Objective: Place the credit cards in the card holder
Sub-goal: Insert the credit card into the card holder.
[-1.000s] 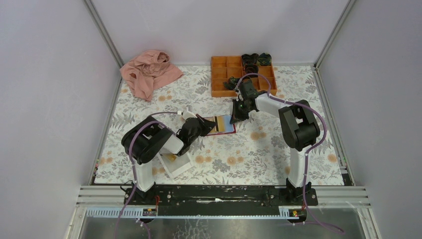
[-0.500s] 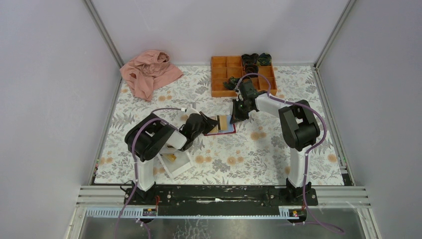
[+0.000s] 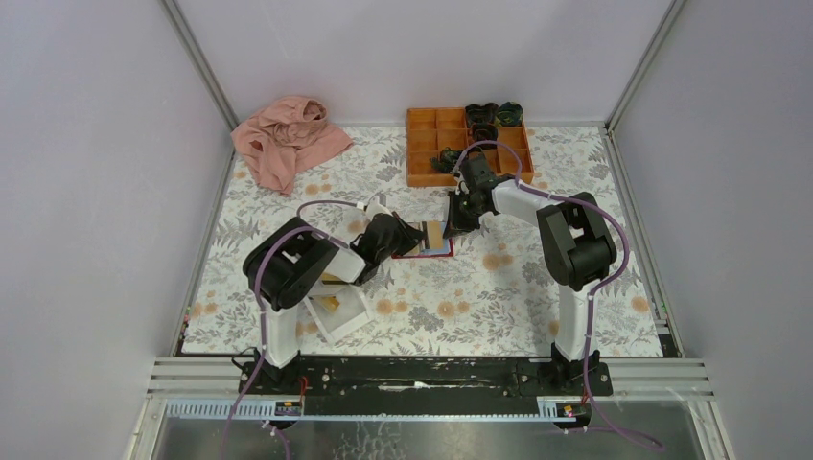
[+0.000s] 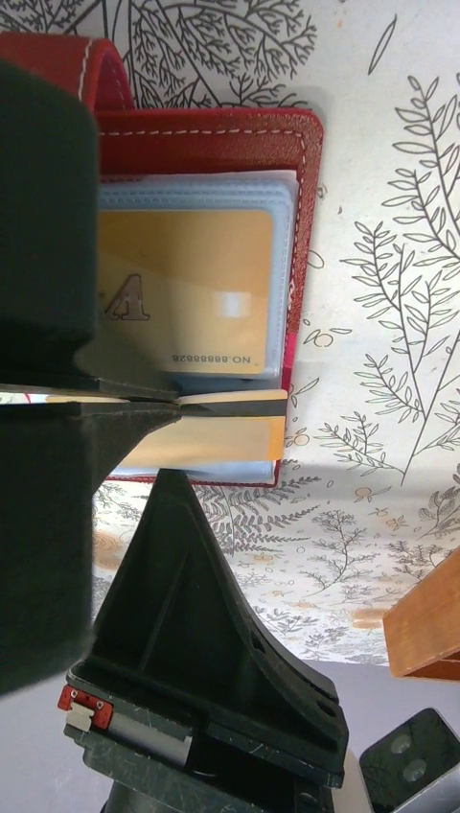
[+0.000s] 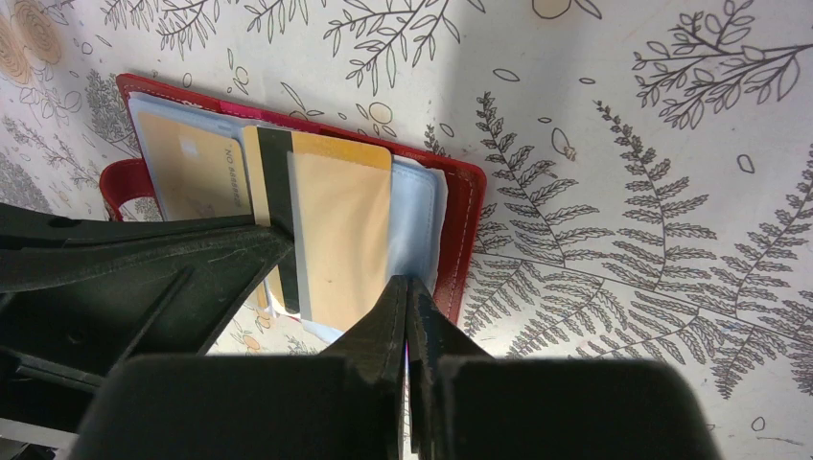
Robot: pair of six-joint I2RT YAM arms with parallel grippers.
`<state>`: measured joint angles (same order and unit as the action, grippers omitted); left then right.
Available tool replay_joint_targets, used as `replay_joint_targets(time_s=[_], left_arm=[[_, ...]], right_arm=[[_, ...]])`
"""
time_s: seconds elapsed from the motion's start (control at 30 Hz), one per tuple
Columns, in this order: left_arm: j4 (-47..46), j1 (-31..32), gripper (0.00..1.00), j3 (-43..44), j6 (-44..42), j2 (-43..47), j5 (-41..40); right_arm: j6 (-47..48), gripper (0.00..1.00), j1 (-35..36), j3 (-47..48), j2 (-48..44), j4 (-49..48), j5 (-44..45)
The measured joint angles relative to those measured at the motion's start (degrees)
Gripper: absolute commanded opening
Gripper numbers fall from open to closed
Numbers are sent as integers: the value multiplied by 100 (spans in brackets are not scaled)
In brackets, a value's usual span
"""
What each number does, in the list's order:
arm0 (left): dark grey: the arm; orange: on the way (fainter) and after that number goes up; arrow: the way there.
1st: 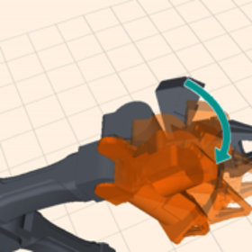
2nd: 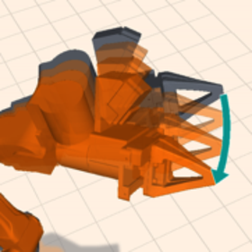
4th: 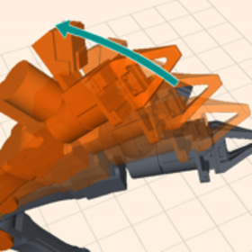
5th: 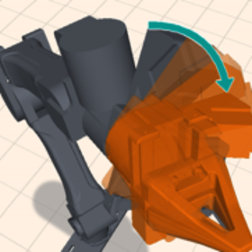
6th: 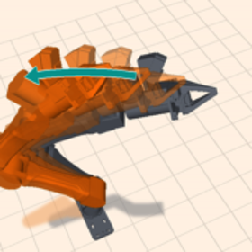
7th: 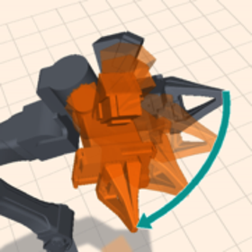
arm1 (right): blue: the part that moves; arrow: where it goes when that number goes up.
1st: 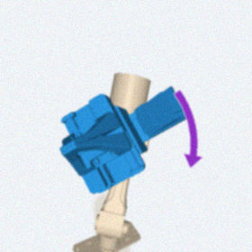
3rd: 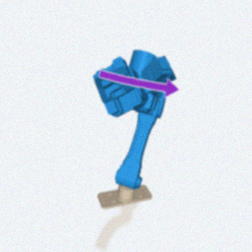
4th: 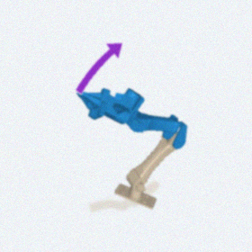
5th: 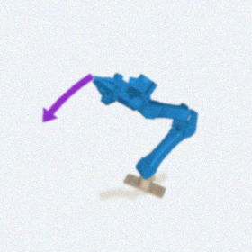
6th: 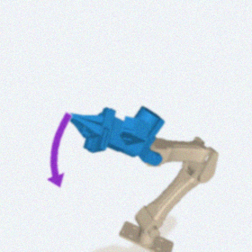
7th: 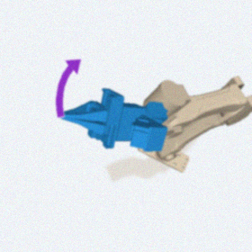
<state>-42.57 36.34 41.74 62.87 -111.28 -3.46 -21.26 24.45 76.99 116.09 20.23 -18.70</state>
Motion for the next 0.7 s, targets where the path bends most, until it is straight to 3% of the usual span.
replay_joint_targets(time_s=[0.43, 0.7], left_arm=[[490, 162, 0, -262, -184, 590, -188], [525, 160, 0, -195, -219, 450, -186]], right_arm=[[-24, 0, 11, 0, 9, -26, -26], [-42, 0, 11, 0, 11, -31, -31]])
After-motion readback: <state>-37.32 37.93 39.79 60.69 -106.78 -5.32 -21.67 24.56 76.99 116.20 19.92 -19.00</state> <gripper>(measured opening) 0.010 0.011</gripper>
